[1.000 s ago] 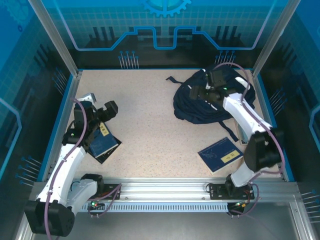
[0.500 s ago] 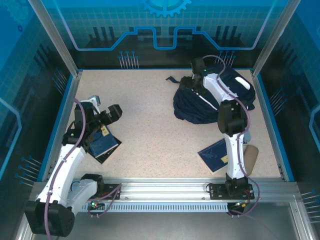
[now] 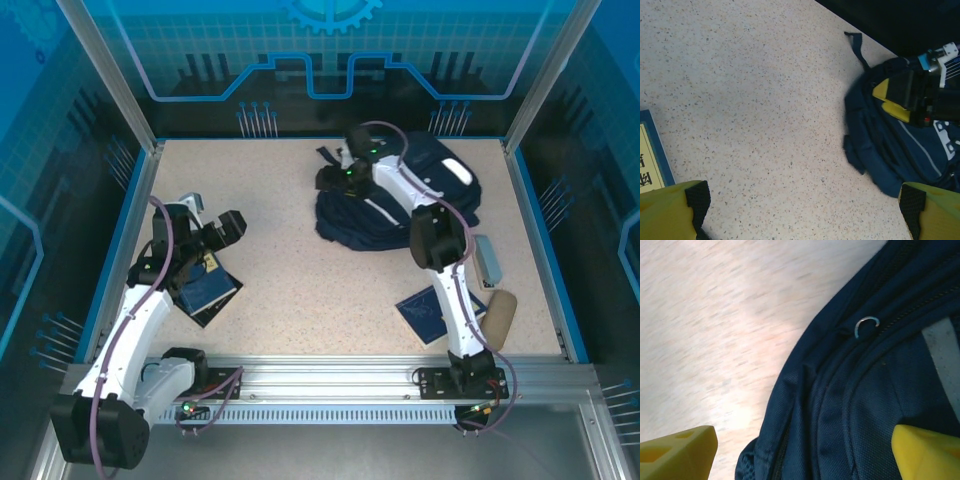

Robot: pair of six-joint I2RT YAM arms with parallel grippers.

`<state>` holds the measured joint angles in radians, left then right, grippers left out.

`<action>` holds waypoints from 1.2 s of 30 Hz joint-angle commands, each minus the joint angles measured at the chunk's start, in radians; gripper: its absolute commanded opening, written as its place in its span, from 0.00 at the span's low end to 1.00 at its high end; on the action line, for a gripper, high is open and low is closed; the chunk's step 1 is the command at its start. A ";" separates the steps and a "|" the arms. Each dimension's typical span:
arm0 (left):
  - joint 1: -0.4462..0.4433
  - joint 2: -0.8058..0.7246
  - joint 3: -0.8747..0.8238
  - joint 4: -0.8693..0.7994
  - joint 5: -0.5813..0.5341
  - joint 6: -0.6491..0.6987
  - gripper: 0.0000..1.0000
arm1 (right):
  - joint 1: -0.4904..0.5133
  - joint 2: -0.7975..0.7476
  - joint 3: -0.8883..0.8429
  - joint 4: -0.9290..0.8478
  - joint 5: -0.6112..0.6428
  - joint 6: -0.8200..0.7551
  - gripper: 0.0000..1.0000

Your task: Pack books, pencil case, and school supplies into a backpack

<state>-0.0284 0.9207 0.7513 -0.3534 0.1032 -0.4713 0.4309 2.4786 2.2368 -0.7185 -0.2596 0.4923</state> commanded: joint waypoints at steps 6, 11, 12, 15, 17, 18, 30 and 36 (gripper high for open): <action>-0.004 -0.013 -0.019 0.022 0.062 -0.039 0.99 | 0.139 -0.019 0.038 -0.051 -0.225 0.038 0.91; -0.027 0.019 -0.009 0.036 0.146 -0.034 0.99 | 0.116 -0.270 -0.106 -0.046 -0.087 0.037 0.91; -0.039 0.033 -0.003 0.038 0.159 -0.032 0.99 | 0.106 -0.332 -0.168 -0.039 -0.045 0.047 0.91; -0.096 0.086 0.025 0.036 0.177 -0.014 0.99 | 0.064 -0.506 -0.397 0.002 0.064 0.086 0.91; -0.146 0.129 0.051 0.035 0.172 0.002 0.99 | 0.019 -0.611 -0.557 0.032 0.113 0.125 0.91; -0.175 0.153 0.068 0.032 0.169 0.011 0.99 | -0.011 -0.659 -0.642 0.054 0.119 0.145 0.91; -0.459 0.470 0.199 0.171 0.056 -0.182 0.93 | -0.266 -0.774 -1.047 0.173 0.064 0.208 0.88; -0.500 0.673 0.276 0.238 0.062 -0.252 0.90 | -0.276 -0.657 -0.986 0.208 0.043 0.189 0.77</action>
<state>-0.5259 1.5341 0.9806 -0.1715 0.1764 -0.6609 0.1642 1.7721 1.2106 -0.5507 -0.1871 0.6849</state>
